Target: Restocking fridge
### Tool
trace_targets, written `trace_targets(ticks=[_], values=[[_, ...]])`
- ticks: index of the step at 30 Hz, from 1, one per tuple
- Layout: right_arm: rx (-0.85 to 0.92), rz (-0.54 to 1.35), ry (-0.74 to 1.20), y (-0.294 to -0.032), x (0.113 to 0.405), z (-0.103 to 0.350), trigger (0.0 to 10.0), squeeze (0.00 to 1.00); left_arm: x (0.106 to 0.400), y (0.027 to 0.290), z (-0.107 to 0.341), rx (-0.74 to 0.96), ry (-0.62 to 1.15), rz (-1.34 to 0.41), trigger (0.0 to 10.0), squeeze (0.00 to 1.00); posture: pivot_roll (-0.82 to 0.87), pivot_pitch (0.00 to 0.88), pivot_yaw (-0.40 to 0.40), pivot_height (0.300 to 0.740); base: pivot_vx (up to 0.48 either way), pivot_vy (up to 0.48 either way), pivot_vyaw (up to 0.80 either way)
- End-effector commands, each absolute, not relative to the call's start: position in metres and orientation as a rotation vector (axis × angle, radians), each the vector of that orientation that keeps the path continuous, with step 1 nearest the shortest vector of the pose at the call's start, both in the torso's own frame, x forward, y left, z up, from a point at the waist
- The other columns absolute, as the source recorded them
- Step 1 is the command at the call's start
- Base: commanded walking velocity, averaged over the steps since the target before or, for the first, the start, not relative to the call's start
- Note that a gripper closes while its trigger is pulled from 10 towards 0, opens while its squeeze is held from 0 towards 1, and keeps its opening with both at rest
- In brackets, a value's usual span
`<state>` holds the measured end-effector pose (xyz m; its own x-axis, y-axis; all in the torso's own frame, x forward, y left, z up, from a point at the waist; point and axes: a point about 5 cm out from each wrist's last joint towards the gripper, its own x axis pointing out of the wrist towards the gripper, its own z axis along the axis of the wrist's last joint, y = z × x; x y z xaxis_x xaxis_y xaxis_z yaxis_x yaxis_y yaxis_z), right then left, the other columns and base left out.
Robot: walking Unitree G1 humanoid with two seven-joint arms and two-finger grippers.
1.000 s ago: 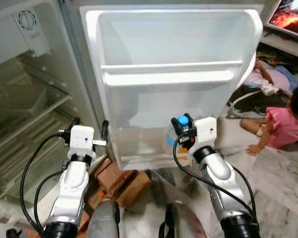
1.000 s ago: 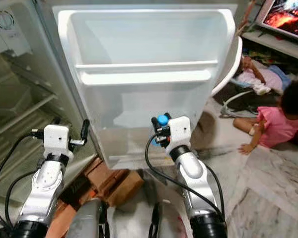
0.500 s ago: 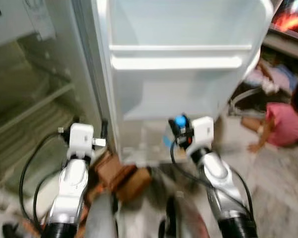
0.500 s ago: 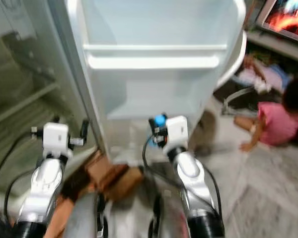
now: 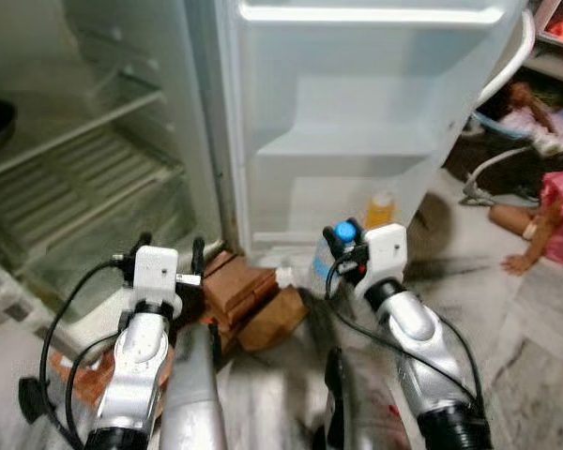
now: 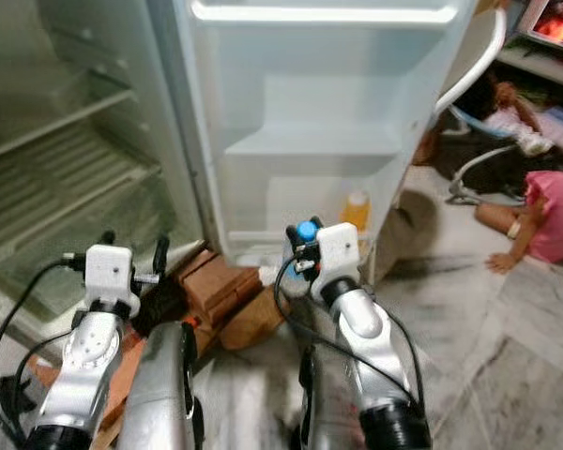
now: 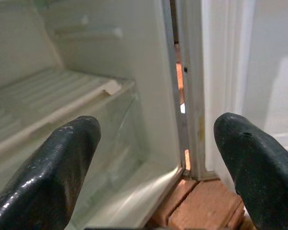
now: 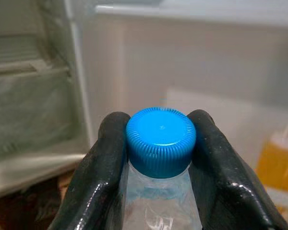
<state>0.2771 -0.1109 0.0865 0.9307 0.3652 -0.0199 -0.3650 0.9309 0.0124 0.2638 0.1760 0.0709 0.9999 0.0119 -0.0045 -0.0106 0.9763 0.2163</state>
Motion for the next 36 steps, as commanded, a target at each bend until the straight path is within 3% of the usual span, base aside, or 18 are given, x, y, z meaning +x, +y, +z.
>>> trace_targets(ticks=[1,7,22,36], values=[[-0.013,0.363,-0.04,-0.116,0.282,0.1,10.0,0.0,0.272,0.171,0.084,0.218,-0.052,0.001,10.0,0.0,0.02,0.061,-0.048,0.553,0.0,0.0,0.0],[-0.04,0.376,-0.07,-0.113,0.281,0.103,10.0,0.0,0.271,0.171,0.086,0.212,-0.066,-0.006,10.0,0.0,0.02,0.069,-0.046,0.553,0.089,0.0,0.0],[-0.187,0.362,-0.283,-0.108,0.288,0.14,10.0,0.0,0.272,0.17,0.085,0.202,-0.066,-0.011,10.0,0.0,0.02,0.075,-0.043,0.553,0.355,0.0,0.0],[-0.177,0.381,-0.275,-0.106,0.286,0.137,10.0,0.0,0.27,0.169,0.084,0.193,-0.053,-0.007,10.0,0.0,0.02,0.081,-0.046,0.553,0.0,0.0,0.0]])
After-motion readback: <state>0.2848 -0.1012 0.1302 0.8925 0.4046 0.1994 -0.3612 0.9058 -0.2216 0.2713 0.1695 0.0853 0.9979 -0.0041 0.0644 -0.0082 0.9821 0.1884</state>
